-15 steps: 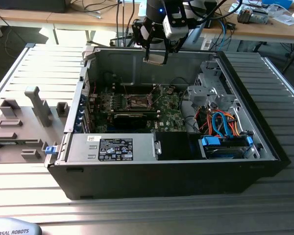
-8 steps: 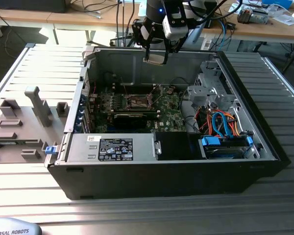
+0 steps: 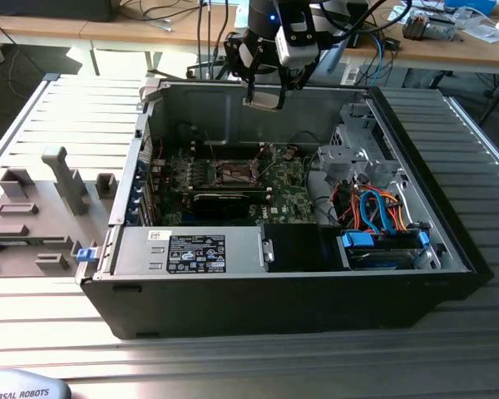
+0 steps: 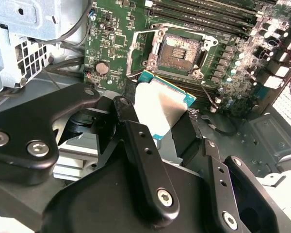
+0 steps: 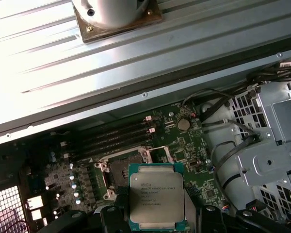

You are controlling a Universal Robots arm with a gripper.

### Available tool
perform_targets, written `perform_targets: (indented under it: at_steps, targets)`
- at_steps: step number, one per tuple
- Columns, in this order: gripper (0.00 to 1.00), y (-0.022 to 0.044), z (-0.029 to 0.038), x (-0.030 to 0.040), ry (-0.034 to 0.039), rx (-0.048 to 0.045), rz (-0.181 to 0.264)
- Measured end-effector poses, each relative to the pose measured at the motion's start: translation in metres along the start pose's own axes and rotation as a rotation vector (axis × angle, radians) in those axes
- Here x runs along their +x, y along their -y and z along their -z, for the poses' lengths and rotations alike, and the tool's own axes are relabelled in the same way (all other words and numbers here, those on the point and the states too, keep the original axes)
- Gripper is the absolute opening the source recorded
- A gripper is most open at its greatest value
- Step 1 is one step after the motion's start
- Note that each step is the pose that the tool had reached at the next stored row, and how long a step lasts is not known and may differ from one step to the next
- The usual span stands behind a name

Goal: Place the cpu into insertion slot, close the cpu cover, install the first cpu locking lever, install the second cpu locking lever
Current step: 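Place the cpu into insertion slot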

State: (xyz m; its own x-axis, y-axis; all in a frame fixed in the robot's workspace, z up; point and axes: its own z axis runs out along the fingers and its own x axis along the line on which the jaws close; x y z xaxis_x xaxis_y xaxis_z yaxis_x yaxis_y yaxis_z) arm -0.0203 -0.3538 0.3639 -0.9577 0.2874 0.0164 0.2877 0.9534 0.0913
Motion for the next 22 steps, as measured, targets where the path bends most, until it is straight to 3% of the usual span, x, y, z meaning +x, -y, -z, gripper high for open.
perform_targets:
  at_steps: [22]
  targets:
    - [0.54, 0.0, -0.0003, 0.0, 0.0035, -0.0006, -0.038]
